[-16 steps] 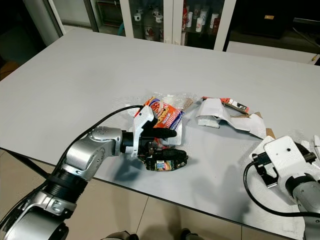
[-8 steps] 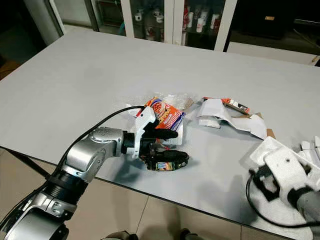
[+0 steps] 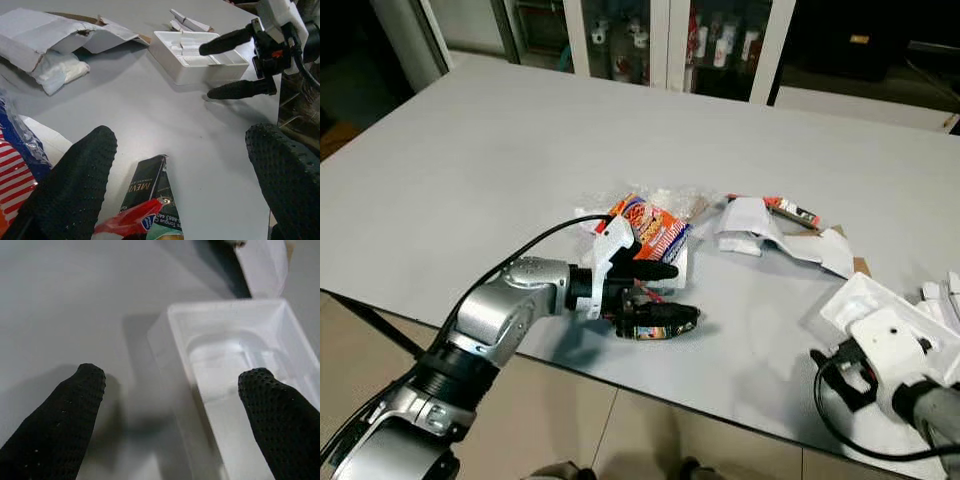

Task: Picking trash to rubbish bin

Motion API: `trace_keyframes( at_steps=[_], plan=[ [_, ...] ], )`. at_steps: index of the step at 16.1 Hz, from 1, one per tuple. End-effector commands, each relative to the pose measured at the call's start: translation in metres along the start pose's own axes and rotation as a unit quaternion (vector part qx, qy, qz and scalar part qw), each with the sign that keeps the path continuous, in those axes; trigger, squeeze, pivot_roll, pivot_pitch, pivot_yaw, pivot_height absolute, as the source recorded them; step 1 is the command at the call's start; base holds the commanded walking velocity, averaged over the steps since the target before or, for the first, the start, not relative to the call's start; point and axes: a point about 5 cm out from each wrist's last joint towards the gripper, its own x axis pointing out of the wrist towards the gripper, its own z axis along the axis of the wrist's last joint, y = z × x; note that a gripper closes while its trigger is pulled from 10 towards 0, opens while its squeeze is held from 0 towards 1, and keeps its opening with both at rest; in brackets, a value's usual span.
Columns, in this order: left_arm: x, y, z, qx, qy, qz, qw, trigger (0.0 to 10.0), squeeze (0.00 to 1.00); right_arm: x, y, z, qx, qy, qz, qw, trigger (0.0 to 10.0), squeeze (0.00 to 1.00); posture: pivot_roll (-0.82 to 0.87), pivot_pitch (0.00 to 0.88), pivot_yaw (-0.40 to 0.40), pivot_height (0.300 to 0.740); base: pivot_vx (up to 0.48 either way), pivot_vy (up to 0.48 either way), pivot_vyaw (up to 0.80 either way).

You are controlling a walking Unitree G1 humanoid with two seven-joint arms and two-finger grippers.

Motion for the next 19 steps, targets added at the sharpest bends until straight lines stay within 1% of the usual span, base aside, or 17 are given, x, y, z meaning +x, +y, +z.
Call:
trace_keyframes(
  at_steps=[1,3,4,5,6,8,11,12,13,14,19],
  plan=[
    [0.001,0.000,-0.004,-0.001,0.006,0.003,1.000,10.0,0.00,0.000,0.001,-0.001,-0.003,-0.001,0.012,1.000,10.0,0.00,0.06,0.093,-0.004,0.740,0.000,0.000,0.00],
    [0.005,0.000,-0.005,-0.002,0.002,0.005,1.000,10.0,0.00,0.005,0.005,0.002,-0.012,-0.012,0.034,0.999,10.0,0.00,0.06,0.094,-0.003,0.740,0.000,0.000,0.00],
    [0.006,-0.001,-0.006,-0.003,0.002,0.004,1.000,10.0,0.00,0.008,0.010,0.002,-0.004,-0.021,0.059,0.998,10.0,0.00,0.06,0.094,-0.002,0.740,0.000,0.000,0.00],
    [0.006,-0.002,-0.006,-0.003,0.002,0.003,1.000,10.0,0.00,0.009,0.012,0.002,0.002,-0.025,0.069,0.997,10.0,0.00,0.06,0.094,-0.002,0.740,0.000,0.000,0.00],
    [0.007,-0.001,-0.007,-0.003,0.005,0.002,1.000,10.0,0.00,0.013,0.022,-0.003,0.025,-0.028,0.111,0.993,10.0,0.00,0.06,0.094,-0.002,0.740,0.000,0.000,0.00],
    [0.006,-0.001,-0.008,-0.002,0.006,0.002,1.000,10.0,0.00,0.015,0.029,-0.010,0.034,-0.018,0.138,0.990,10.0,0.00,0.06,0.096,0.000,0.740,0.000,0.000,0.00],
    [0.006,0.000,-0.009,-0.002,0.008,0.004,1.000,10.0,0.00,0.017,0.036,-0.018,0.034,-0.006,0.179,0.983,10.0,0.00,0.06,0.098,-0.005,0.740,0.000,0.000,0.00],
    [0.005,-0.001,-0.010,-0.002,0.009,0.005,1.000,10.0,0.00,0.019,0.038,-0.017,0.040,-0.011,0.184,0.982,2.5,0.00,0.06,0.098,-0.005,0.740,0.000,0.000,0.00],
    [0.005,-0.001,-0.010,-0.003,0.009,0.006,1.000,10.0,0.00,0.020,0.038,-0.017,0.043,-0.013,0.185,0.982,2.5,0.00,0.06,0.098,-0.005,0.740,0.000,0.000,0.00],
    [0.005,0.000,-0.011,-0.002,0.010,0.007,1.000,10.0,0.00,0.022,0.039,-0.017,0.046,-0.016,0.185,0.981,0.0,0.00,0.07,0.099,-0.008,0.740,0.000,0.000,0.00],
    [0.003,0.002,-0.010,0.001,0.010,0.012,1.000,10.0,0.00,0.024,0.049,-0.017,0.051,-0.026,0.199,0.978,0.0,0.00,0.07,0.097,-0.006,0.740,0.000,0.000,0.00]
  ],
)
